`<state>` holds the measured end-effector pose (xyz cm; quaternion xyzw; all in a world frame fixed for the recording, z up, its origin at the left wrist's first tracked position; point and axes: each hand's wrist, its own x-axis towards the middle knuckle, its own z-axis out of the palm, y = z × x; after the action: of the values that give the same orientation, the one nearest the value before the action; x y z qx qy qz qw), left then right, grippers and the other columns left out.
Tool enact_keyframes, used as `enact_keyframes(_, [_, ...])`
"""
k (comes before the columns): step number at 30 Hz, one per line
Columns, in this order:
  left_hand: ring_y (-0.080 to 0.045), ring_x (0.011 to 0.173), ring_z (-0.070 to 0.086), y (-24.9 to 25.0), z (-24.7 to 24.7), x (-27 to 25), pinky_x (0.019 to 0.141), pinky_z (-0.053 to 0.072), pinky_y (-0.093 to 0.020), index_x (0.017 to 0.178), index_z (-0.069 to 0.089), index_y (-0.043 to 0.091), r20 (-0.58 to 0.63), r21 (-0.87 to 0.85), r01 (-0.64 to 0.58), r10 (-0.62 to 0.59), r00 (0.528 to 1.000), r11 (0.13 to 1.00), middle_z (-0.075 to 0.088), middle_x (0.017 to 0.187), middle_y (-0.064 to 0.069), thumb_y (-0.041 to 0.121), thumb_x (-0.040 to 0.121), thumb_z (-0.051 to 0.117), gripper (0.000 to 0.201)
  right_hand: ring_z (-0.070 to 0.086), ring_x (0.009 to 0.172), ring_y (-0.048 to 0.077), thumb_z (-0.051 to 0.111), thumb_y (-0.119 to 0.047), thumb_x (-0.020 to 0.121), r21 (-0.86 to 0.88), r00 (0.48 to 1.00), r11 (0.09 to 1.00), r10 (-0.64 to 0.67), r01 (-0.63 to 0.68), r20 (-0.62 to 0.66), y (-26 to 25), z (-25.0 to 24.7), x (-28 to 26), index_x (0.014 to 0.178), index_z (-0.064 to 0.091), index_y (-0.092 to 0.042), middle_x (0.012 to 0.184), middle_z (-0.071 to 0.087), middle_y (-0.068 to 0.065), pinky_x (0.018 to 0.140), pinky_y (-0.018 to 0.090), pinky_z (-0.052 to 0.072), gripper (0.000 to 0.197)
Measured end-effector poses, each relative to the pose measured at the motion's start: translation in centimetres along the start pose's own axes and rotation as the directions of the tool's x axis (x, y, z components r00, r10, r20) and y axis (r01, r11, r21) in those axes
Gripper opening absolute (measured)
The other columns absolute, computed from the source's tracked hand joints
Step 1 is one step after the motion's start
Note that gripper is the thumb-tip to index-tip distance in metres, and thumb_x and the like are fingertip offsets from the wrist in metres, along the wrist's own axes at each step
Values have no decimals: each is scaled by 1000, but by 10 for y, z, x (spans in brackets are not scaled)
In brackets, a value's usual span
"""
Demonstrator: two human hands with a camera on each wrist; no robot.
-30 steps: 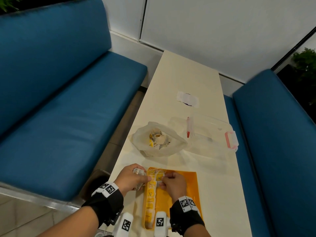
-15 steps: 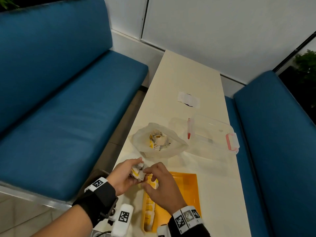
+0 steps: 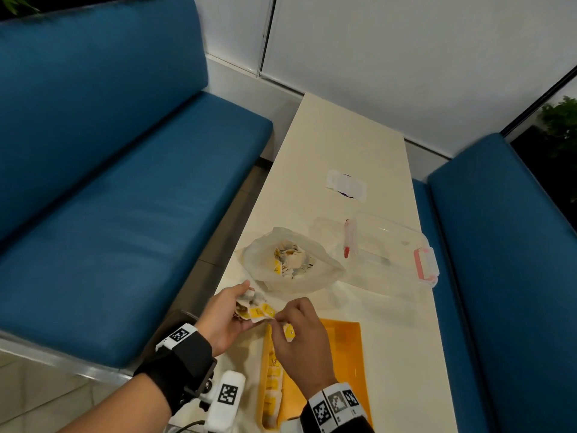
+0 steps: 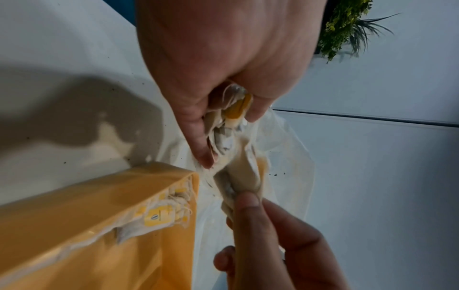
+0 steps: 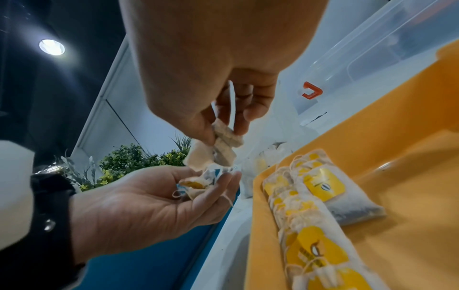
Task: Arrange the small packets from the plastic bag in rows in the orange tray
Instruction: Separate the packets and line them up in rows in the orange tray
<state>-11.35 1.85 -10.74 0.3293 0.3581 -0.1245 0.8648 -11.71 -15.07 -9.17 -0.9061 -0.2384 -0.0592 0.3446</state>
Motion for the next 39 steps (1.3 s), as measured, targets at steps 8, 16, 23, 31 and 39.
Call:
enact_keyframes(8, [-32, 97, 73, -5, 4, -6, 88, 61, -44, 111, 67, -1, 119, 36, 17, -21, 993, 999, 74, 109, -20, 21, 89, 75, 31, 56, 78, 1, 68, -19, 86, -1, 995, 995, 100, -100, 9, 10, 11, -1, 85, 60, -19, 94, 50, -12, 64, 7, 42, 9])
enact_keyframes(16, [-25, 85, 75, -6, 1, -6, 73, 61, -33, 111, 61, 7, 157, 132, -72, 51, 986, 989, 76, 98, -17, -9, 83, 73, 34, 63, 90, 5, 71, -19, 87, 253, 956, 922, 281, -292, 80, 7, 5, -1, 84, 70, -22, 97, 58, -13, 69, 16, 51, 5])
enact_keyframes(23, [-23, 87, 74, -8, 2, -8, 70, 60, -30, 108, 64, 8, 248, 181, -64, 18, 969, 981, 75, 104, -16, -5, 83, 75, 30, 68, 84, 25, 76, -19, 82, 390, 823, 725, 501, -568, 269, 18, 0, 8, 111, 63, -39, 99, 62, -5, 72, 43, 61, 37])
enact_keyframes(31, [-31, 96, 71, -11, -3, -5, 84, 61, -37, 107, 63, 6, 308, 232, -92, 16, 951, 968, 71, 104, -19, -16, 81, 70, 35, 61, 60, 14, 79, -12, 81, 452, 805, 671, 539, -588, 247, 15, -15, 12, 88, 66, -15, 72, 69, 0, 49, 26, 49, 15])
enact_keyframes(39, [-31, 98, 73, -10, -5, -1, 81, 60, -38, 108, 65, 6, 217, 168, -104, 66, 974, 980, 74, 108, -20, -11, 85, 69, 29, 58, 52, 16, 79, -7, 79, 530, 803, 617, 537, -582, 258, 15, -30, 14, 81, 60, -6, 65, 65, 13, 49, 25, 42, 19])
